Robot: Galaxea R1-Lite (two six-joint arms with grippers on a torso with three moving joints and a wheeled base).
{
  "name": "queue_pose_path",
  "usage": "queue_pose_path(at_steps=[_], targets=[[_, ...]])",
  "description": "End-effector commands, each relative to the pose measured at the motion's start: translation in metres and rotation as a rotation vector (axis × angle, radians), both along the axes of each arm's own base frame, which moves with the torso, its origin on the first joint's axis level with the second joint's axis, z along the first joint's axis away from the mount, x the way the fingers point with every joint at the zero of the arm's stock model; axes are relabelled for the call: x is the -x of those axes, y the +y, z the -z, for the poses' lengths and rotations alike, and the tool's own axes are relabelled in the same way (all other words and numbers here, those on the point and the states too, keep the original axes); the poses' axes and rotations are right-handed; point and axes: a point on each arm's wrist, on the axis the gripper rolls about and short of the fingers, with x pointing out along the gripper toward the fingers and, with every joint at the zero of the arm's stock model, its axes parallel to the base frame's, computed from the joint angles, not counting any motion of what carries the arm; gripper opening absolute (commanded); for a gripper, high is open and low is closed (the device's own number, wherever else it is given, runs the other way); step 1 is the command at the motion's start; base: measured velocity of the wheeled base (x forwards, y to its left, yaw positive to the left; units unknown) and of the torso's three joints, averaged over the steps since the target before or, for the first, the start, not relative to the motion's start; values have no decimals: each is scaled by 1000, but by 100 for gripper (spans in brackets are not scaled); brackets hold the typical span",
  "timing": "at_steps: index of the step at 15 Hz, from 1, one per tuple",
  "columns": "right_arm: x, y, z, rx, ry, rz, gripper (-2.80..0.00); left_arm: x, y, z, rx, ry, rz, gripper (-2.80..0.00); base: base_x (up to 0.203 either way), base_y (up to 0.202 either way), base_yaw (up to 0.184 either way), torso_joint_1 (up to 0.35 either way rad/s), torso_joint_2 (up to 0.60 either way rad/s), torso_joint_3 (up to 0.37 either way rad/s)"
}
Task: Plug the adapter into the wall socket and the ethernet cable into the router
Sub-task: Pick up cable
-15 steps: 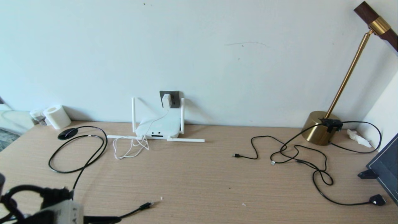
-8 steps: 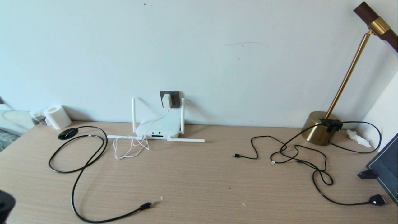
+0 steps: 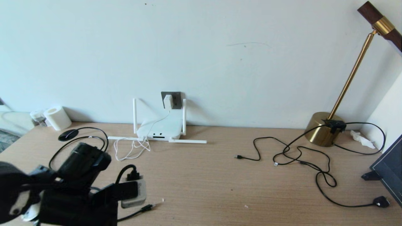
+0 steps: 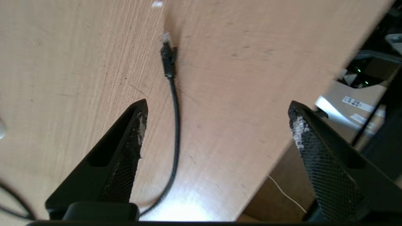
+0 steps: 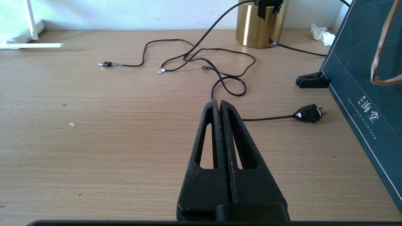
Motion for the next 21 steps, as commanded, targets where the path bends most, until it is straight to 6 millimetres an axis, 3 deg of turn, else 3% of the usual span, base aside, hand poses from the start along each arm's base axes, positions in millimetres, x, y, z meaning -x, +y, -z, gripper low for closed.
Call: queue_pose_path(at_steps=[1, 5, 8, 14, 15, 21], targets=[[0, 0, 0, 0, 0, 0, -280, -27, 0, 33, -47, 116, -10, 0, 0, 0, 0, 0, 0, 0], [0, 0, 0, 0, 0, 0, -280, -53, 18, 49, -47, 121, 56, 0, 0, 0, 0, 0, 0, 0], [0, 0, 0, 0, 0, 0, -280, -63, 19, 60, -39, 114, 63, 0, 0, 0, 0, 0, 0, 0], [0, 0, 0, 0, 0, 0, -280, -66, 19, 70, -46, 129, 63, 0, 0, 0, 0, 0, 0, 0], [0, 0, 0, 0, -1, 0, -280, -65, 19, 71, -46, 133, 62, -280, 0, 0, 0, 0, 0, 0], [0, 0, 0, 0, -1, 0, -280, -64, 19, 71, -43, 135, 58, -280, 0, 0, 0, 0, 0, 0]])
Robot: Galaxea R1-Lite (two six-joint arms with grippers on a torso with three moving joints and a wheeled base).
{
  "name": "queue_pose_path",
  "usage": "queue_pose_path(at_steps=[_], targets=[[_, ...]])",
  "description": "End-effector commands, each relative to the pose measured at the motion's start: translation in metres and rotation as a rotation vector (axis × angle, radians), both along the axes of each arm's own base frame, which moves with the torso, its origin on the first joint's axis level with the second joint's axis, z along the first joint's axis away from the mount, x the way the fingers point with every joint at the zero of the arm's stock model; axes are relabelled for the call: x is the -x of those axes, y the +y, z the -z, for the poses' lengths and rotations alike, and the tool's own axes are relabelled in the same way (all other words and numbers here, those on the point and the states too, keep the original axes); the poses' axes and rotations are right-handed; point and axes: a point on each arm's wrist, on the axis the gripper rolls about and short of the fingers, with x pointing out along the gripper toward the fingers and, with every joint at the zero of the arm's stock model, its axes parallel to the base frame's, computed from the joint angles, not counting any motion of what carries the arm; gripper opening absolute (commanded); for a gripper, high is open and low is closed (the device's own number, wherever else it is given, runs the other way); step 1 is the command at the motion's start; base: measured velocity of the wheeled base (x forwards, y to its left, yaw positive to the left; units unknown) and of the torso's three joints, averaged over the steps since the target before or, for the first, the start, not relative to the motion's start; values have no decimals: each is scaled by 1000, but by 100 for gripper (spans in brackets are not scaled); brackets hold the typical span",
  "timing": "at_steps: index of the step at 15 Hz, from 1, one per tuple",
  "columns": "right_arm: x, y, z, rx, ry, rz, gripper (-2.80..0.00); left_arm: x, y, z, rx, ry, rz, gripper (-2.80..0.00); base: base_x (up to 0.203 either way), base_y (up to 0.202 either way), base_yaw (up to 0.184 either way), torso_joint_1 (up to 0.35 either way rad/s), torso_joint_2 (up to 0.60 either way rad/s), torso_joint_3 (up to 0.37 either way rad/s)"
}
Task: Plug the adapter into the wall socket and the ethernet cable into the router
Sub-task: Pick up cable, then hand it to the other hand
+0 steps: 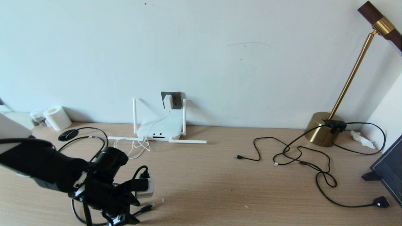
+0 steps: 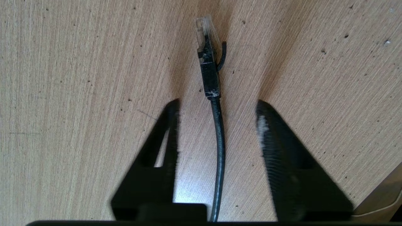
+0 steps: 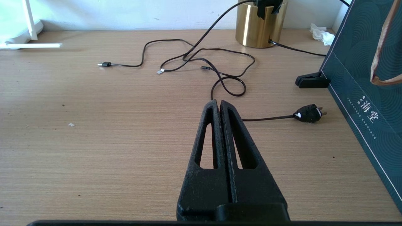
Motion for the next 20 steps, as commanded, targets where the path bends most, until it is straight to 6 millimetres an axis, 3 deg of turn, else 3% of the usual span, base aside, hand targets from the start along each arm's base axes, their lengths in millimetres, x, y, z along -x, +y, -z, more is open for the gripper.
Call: queue_pose_path(at_steps=[1, 6, 8, 12, 15, 18, 20], targets=[[0, 0, 0, 0, 1, 0, -280, 1, 1, 2, -3, 9, 4, -280, 0, 0, 0, 0, 0, 0], [0, 0, 0, 0, 0, 0, -280, 4, 3, -1, 6, -3, -3, -280, 0, 0, 0, 0, 0, 0], [0, 0, 0, 0, 0, -1, -280, 2, 1, -12, 70, -58, 16, -280, 0, 0, 0, 0, 0, 0], [0, 0, 0, 0, -1, -1, -280, -33, -11, -84, 202, -395, 81, -280, 0, 0, 0, 0, 0, 0], [0, 0, 0, 0, 0, -1, -280, -50, -52, -142, 274, -627, 186, -280, 0, 0, 0, 0, 0, 0], [0, 0, 0, 22, 3, -3, -280, -41, -112, -173, 326, -771, 213, -280, 0, 0, 0, 0, 0, 0], [0, 0, 0, 38, 3, -9, -280, -37, -138, -192, 360, -839, 187, -280, 0, 0, 0, 0, 0, 0]])
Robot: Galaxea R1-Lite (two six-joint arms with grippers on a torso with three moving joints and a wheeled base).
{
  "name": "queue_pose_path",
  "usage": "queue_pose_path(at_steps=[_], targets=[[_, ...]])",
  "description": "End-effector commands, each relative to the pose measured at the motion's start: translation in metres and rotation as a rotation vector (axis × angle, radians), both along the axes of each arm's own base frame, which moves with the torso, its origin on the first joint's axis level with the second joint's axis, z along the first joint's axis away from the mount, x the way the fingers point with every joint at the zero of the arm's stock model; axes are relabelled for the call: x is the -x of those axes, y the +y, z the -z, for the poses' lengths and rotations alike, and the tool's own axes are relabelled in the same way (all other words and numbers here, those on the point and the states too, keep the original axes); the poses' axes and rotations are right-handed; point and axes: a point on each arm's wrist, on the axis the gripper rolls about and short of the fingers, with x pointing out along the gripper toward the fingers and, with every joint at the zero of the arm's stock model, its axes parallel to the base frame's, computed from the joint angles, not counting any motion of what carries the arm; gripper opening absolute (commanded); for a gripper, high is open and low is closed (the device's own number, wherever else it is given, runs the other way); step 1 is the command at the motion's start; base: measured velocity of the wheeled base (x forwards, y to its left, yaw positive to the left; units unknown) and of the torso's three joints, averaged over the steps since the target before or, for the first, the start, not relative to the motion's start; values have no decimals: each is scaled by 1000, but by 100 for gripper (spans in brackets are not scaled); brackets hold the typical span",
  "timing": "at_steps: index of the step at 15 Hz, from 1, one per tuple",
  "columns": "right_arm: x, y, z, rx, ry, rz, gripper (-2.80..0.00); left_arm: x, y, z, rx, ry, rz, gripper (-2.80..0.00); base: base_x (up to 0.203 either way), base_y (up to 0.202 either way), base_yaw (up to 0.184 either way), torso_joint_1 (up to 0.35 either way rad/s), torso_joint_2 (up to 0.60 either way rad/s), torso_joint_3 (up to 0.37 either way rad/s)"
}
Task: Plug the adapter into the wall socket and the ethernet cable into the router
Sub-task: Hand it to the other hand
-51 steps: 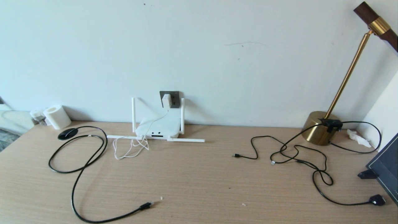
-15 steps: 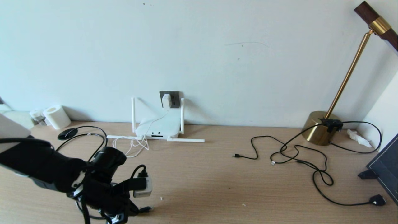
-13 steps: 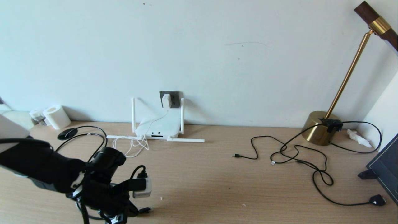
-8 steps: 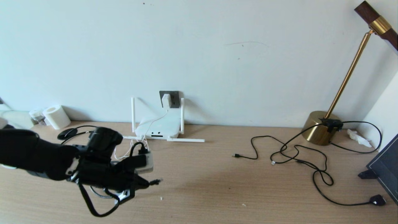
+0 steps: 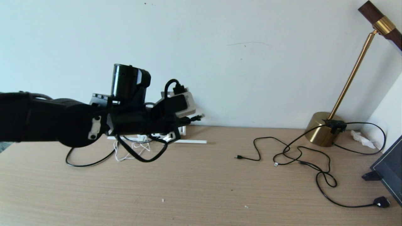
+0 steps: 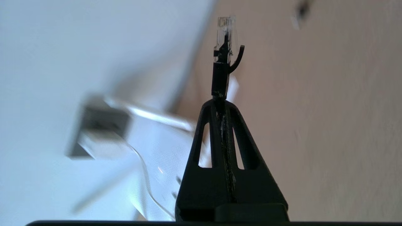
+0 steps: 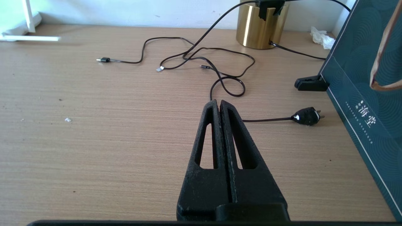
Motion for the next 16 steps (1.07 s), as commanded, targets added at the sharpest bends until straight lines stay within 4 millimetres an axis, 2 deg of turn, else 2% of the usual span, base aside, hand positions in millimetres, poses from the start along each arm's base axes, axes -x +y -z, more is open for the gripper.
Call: queue_pose_path(at_steps=[1, 3, 4, 6, 7, 8, 10, 12, 15, 16], targets=[[0, 0, 0, -8, 0, 3, -280, 4, -32, -17, 24, -71, 4, -280, 0, 0, 0, 0, 0, 0], [2, 0, -6, -19, -19, -2, -280, 14, -54, -25, 35, -130, -17, -280, 0, 0, 0, 0, 0, 0], [5, 0, -21, -43, -56, -23, -280, 20, -63, -31, 65, -180, -17, -280, 0, 0, 0, 0, 0, 0], [8, 3, -67, -149, -53, -124, -280, 33, -78, -34, 121, -253, 11, -280, 0, 0, 0, 0, 0, 0], [2, 4, -92, -213, 4, -203, -146, 42, -81, -30, 121, -252, 33, -280, 0, 0, 0, 0, 0, 0], [-7, 6, -110, -265, 81, -284, 0, 51, -82, -26, 119, -250, 52, -280, 0, 0, 0, 0, 0, 0], [-42, 10, -135, -357, 268, -417, 0, 65, -86, -24, 111, -314, 93, -280, 0, 0, 0, 0, 0, 0], [-84, 13, -151, -435, 417, -505, 0, 78, -87, -27, 114, -342, 126, -280, 0, 0, 0, 0, 0, 0], [-146, 19, -169, -531, 527, -645, 0, 93, -96, -28, 122, -341, 174, -280, 0, 0, 0, 0, 0, 0], [-158, 24, -177, -539, 533, -703, 0, 98, -96, -29, 127, -342, 187, -280, 0, 0, 0, 0, 0, 0]])
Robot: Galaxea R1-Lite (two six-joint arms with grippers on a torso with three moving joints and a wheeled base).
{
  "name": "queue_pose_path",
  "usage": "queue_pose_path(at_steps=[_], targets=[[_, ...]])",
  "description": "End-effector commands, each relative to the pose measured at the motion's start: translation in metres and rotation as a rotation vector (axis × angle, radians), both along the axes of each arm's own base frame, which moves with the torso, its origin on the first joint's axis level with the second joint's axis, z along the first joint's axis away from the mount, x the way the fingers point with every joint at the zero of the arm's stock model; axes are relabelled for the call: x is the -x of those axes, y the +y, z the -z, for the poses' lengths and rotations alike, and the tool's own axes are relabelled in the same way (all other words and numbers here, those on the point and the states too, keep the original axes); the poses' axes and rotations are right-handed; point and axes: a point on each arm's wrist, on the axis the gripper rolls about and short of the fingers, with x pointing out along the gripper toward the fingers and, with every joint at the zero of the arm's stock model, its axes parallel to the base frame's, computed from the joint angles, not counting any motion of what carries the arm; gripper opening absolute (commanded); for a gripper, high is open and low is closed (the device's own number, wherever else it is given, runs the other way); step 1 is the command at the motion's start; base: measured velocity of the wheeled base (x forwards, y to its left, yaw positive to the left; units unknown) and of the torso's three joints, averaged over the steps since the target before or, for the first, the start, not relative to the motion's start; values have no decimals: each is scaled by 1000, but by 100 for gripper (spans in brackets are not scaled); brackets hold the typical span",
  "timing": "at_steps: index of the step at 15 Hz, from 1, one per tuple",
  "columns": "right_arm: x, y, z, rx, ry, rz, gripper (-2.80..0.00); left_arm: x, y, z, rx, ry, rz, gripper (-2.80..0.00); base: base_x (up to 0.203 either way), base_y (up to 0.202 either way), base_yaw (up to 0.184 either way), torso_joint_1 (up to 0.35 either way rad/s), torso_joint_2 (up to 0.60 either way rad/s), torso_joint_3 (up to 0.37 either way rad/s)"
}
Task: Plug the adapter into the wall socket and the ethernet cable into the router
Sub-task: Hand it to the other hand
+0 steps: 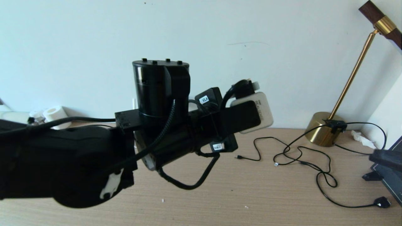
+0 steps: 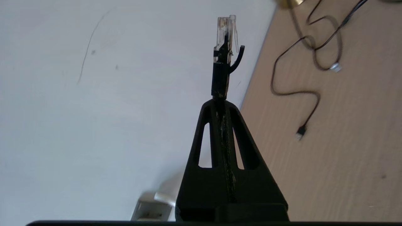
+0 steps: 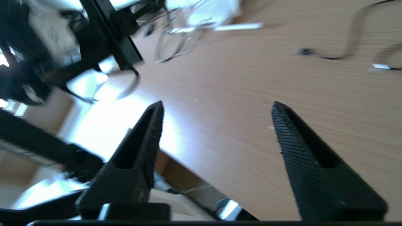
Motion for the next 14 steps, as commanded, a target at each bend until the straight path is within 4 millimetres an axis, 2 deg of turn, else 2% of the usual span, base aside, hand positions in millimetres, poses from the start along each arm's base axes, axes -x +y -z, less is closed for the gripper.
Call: queue_pose_path(at_steps=[1, 4, 7, 11, 14], targets=[[-40, 11, 3, -10, 104, -91, 0, 14, 0, -3, 3, -9, 32, -280, 0, 0, 0, 0, 0, 0], [-34, 27, -4, -13, 26, -223, 0, 21, -7, -1, 1, -1, 64, -280, 0, 0, 0, 0, 0, 0], [-35, 35, -6, -5, -74, -280, 0, 25, -9, 3, -6, 14, 90, -280, 0, 0, 0, 0, 0, 0], [-44, 41, -2, 1, -65, -280, 0, 30, -22, 7, -9, 27, 137, -280, 0, 0, 0, 0, 0, 0], [-48, 41, -2, -2, -100, -268, 0, 26, -39, 10, -10, 30, 155, -280, 0, 0, 0, 0, 0, 0]])
